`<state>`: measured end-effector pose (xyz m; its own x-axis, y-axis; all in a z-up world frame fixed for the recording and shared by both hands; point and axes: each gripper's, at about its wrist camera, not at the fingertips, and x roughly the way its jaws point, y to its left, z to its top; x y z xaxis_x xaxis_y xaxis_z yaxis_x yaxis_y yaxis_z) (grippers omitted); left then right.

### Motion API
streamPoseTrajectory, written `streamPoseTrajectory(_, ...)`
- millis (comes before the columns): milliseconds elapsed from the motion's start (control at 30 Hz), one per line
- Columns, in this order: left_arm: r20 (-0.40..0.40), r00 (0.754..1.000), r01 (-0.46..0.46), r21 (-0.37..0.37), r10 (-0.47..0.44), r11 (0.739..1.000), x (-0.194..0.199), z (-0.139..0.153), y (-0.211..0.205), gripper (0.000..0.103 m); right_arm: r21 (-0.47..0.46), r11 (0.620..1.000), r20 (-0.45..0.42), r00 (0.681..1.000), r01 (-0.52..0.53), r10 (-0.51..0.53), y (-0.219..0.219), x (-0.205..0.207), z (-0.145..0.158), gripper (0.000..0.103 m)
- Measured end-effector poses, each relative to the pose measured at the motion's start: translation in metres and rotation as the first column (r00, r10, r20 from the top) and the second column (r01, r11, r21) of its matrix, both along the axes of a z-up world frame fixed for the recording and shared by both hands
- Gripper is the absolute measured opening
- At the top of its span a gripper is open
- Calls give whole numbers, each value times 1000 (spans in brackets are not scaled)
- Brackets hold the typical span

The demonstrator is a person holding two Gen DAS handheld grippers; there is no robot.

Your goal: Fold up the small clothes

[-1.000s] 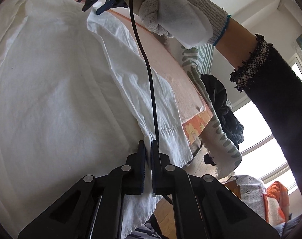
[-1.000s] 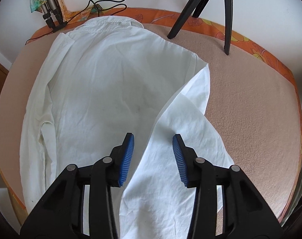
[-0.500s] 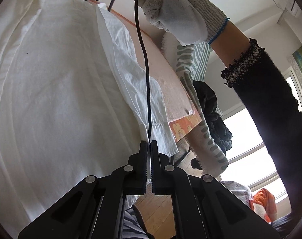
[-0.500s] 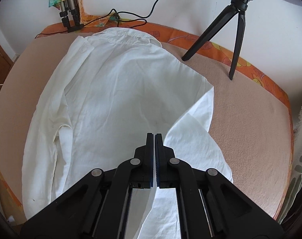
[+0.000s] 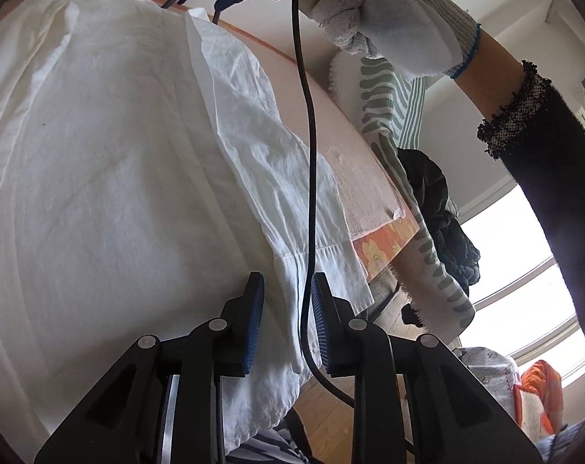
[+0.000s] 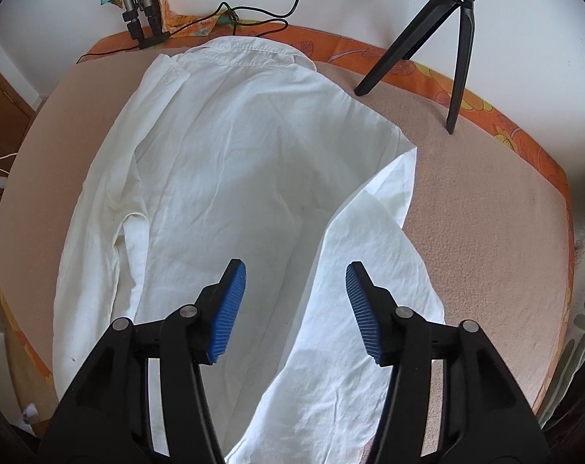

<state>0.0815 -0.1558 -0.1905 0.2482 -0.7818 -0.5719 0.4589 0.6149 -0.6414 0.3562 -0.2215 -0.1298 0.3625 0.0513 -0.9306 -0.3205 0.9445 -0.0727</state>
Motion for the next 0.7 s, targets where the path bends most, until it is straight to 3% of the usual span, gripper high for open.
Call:
streamPoseTrajectory(67, -22, 999, 23, -30, -23, 999, 4, -5, -1, 1, -17, 1000, -6, 1000, 18, -18, -6, 1, -5, 56)
streamPoseTrajectory(167, -69, 997, 11, -83, -17, 996, 7, -12, 2, 1, -24, 999, -27, 999, 41, -42, -9, 4, -23, 55)
streamPoseTrajectory(267, -66, 997, 22, -107, -29, 994, 2, -7, 3, 1, -101, 994, -31, 998, 49, -53, -6, 7, -43, 24)
streamPoseTrajectory(300, -63, 997, 28, -111, -35, 993, 0, -5, 4, 1, -124, 990, -33, 997, 59, -64, -6, 8, -48, 7)
streamPoseTrajectory(367, -81, 996, 30, -139, -42, 990, -2, -1, 5, 1, -139, 988, -19, 997, 69, -72, -6, 6, -49, 4)
streamPoseTrajectory(500, -138, 990, 17, -195, -44, 981, -2, 0, 12, 1, -117, 993, 35, 999, 34, -30, 4, -6, -23, 2)
streamPoseTrajectory(700, -123, 992, 1, -176, -23, 984, -12, 3, 21, 1, -92, 996, 21, 1000, -12, 14, 26, -13, -15, 2)
